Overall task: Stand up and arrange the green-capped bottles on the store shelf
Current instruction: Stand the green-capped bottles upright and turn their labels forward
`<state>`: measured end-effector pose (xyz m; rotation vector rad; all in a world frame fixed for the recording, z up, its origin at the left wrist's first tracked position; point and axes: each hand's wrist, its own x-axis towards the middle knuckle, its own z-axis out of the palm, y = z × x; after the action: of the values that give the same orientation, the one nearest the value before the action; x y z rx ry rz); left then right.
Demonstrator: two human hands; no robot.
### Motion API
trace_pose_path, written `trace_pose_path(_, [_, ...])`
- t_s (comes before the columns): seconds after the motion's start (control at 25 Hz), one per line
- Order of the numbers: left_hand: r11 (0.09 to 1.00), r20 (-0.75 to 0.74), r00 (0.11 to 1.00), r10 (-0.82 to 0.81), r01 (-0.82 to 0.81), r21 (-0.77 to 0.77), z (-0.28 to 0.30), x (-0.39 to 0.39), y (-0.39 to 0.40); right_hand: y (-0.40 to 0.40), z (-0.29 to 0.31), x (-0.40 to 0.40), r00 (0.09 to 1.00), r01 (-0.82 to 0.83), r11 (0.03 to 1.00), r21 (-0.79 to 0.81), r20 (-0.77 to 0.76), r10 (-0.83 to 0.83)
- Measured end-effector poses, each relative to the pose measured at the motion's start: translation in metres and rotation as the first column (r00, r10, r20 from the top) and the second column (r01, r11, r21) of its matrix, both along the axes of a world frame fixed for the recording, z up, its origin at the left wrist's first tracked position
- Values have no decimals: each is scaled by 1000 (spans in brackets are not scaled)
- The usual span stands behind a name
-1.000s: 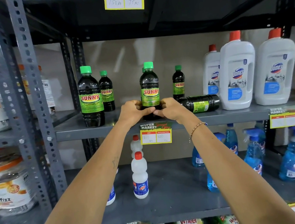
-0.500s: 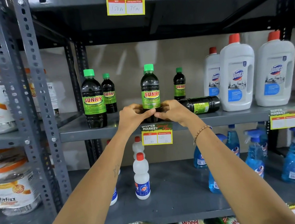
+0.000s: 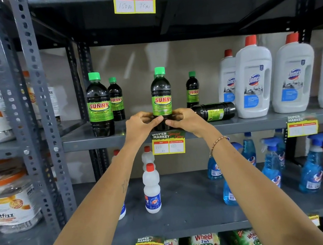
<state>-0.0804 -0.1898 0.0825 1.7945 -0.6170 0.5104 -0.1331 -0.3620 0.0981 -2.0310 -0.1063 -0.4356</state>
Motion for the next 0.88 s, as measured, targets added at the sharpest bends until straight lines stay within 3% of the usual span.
trace_pose_path(0.08, [994, 33, 996, 79, -76, -83, -10, -5, 3, -2, 0, -3, 999, 37, 999, -5, -12, -37])
trace_pose_path(0.2, [980, 230, 964, 134, -94, -174, -25, -20, 2, -10, 1, -14, 992, 126, 992, -6, 7, -126])
trace_pose_path(0.4, [999, 439, 899, -6, 21, -29, -35, -55, -42, -31, 14, -32, 944, 301, 947, 114, 104, -312])
trace_pose_path(0.52, [997, 492, 870, -4, -37, 74, -45, -65, -88, -60, 33, -37, 877, 412, 906, 96, 228, -423])
trace_pose_path(0.6, [982, 506, 860, 71, -149, 116, -50, -59, -110, -79, 42, -39, 863, 432, 902, 11, 286, -417])
trace_pose_path(0.68, [938, 548, 815, 191, -315, 143, -52, -49, -125, -94, 45, -42, 913, 361, 918, -167, 262, -311])
trace_pose_path(0.8, [781, 648, 679, 344, -590, 203, -61, -35, -142, -124, 40, -39, 967, 237, 886, -398, 187, -175])
trace_pose_path(0.88, [721, 682, 637, 359, -654, 231, -67, -28, -146, -141, 36, -31, 984, 177, 842, -509, 114, -138])
